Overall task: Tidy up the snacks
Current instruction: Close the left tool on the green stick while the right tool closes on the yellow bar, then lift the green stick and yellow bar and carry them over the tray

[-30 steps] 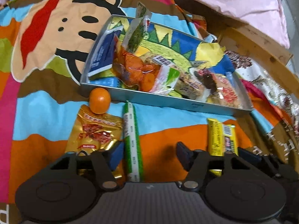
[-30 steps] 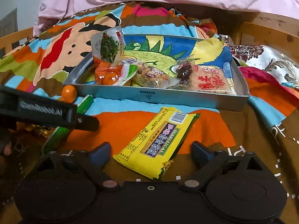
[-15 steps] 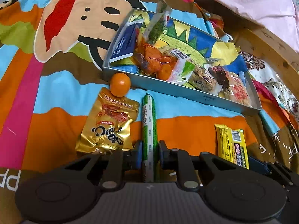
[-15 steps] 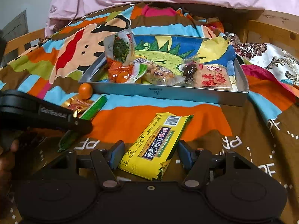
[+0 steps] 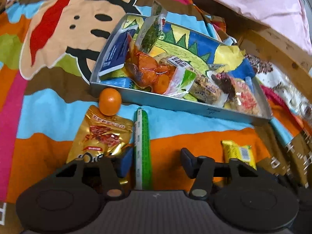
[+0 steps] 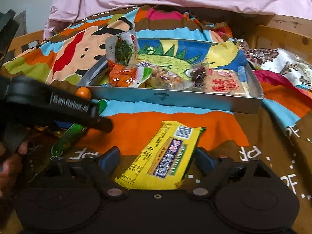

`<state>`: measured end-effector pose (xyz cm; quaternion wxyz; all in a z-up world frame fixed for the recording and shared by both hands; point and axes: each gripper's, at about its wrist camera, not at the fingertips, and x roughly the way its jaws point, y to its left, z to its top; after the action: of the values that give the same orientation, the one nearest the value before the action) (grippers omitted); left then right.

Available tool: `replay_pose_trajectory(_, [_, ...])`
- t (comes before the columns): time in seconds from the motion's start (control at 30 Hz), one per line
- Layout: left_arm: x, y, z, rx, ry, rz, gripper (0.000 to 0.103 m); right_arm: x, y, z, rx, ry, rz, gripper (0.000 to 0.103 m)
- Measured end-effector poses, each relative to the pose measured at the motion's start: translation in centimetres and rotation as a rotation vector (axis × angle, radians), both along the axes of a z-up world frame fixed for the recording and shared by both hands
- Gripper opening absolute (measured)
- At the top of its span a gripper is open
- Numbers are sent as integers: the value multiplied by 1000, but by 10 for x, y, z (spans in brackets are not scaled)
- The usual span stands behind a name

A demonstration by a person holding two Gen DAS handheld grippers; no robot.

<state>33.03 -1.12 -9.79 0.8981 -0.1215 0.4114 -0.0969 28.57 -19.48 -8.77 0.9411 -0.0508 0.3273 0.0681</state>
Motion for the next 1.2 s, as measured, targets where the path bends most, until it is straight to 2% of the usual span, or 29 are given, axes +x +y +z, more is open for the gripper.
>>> replay_pose_trajectory(0.03, [-2, 0, 0, 21, -4, 2, 42, -1, -1, 1, -3, -1, -8, 69])
replay_pose_trajectory(0.1, [-6, 2, 0, 33, -3, 14, 24, -2, -2, 2, -2, 1, -11, 65])
replay_pose_trajectory(0.13, [-8, 4, 0, 30, 4, 25, 20, -4, -2, 2, -6, 2, -12, 63])
replay_pose_trajectory(0.23, [-17, 6, 3, 9, 22, 40, 20, -14, -1, 6, -28, 10, -5, 61])
replay_pose_trajectory(0.33, [-30, -5, 8, 37, 35, 17, 19, -26, -1, 11, -52, 15, 10, 58])
replay_pose_trajectory(0.47, [-47, -16, 15, 28, 59, 0, 19, -44, 0, 15, -121, 15, 26, 58])
replay_pose_trajectory(0.53, [-57, -17, 19, -12, 80, -2, 19, -56, -1, 17, -167, 6, 37, 58])
replay_pose_trajectory(0.67, [-78, -15, 25, -75, 89, 2, 19, -79, 4, 21, -312, -76, 79, 57])
replay_pose_trajectory(0.8, [-96, -13, 30, -110, 86, 7, 19, -98, 6, 28, -396, -145, 104, 57])
replay_pose_trajectory(1.03, [-109, -12, 59, -163, 8, 10, 19, -115, -1, 52, -420, -257, 100, 58])
replay_pose_trajectory(1.2, [-107, -18, 93, -118, -138, 40, 19, -112, -5, 68, -427, -346, 91, 58])
